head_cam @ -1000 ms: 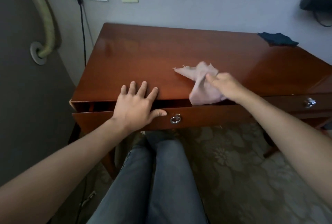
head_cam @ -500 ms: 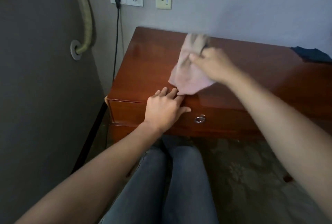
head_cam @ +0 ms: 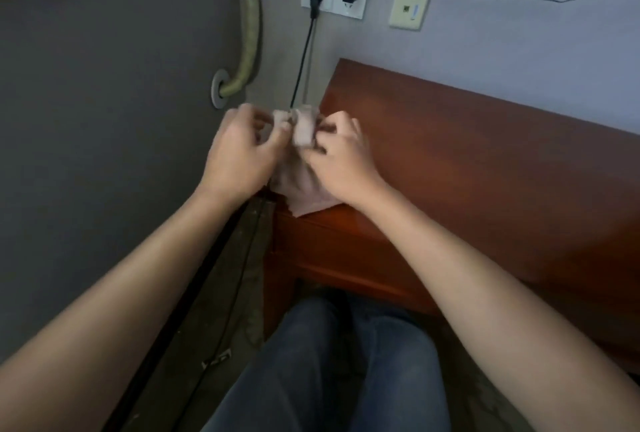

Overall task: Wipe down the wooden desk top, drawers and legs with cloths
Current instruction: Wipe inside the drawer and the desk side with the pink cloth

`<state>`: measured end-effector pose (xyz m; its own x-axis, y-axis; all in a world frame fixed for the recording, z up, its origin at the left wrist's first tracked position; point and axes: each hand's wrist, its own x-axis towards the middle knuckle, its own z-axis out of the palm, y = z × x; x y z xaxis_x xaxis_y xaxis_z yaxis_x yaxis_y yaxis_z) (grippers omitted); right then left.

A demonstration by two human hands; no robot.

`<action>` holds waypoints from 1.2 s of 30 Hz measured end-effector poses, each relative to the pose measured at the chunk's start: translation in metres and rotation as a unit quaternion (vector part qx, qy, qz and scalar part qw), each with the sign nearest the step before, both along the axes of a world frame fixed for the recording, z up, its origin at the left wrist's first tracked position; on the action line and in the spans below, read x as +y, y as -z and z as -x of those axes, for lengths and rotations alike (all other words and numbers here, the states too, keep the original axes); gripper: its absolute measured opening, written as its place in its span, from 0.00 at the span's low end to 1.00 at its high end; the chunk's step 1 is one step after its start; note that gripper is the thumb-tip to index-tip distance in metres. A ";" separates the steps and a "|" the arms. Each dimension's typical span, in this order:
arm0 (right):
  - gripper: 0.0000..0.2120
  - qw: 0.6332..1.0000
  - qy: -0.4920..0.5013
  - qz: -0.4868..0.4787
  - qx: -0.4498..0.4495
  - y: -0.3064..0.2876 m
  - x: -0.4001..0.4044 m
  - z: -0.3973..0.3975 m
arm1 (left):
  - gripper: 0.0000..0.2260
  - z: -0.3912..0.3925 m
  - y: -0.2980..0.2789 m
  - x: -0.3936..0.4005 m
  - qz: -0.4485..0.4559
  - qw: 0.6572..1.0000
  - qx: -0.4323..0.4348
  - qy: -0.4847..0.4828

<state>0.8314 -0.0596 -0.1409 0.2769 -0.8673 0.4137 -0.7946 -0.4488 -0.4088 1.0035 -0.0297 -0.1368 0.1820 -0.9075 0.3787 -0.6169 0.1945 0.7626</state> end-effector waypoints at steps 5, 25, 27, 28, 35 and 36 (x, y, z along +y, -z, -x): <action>0.19 0.946 -0.039 -0.214 -0.239 -0.025 -0.020 -0.011 | 0.25 -0.016 0.003 0.011 -0.079 0.941 0.315 0.095; 0.20 0.966 0.206 -0.080 0.137 0.001 -0.096 -0.003 | 0.04 -0.046 0.010 -0.003 0.056 0.987 -0.131 0.076; 0.22 0.963 0.221 -0.082 0.132 0.019 -0.092 0.005 | 0.05 -0.033 0.046 0.011 -0.032 0.978 -0.012 0.203; 0.22 0.964 0.228 -0.078 0.114 0.025 -0.091 0.008 | 0.07 -0.032 0.061 0.016 -0.069 0.964 0.089 0.240; 0.24 0.968 0.235 -0.069 0.062 0.028 -0.093 0.011 | 0.10 -0.021 0.107 -0.002 -0.237 0.828 0.482 0.164; 0.24 0.967 0.236 -0.069 0.065 0.028 -0.093 0.012 | 0.10 -0.019 0.110 0.008 -0.235 0.852 0.439 0.163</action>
<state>0.8192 -0.1524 -0.1688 -0.1210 -0.9544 0.2730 -0.9467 0.0283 -0.3210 1.0229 -0.0215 -0.2469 -0.0833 -0.9779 -0.1917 0.2606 -0.2070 0.9430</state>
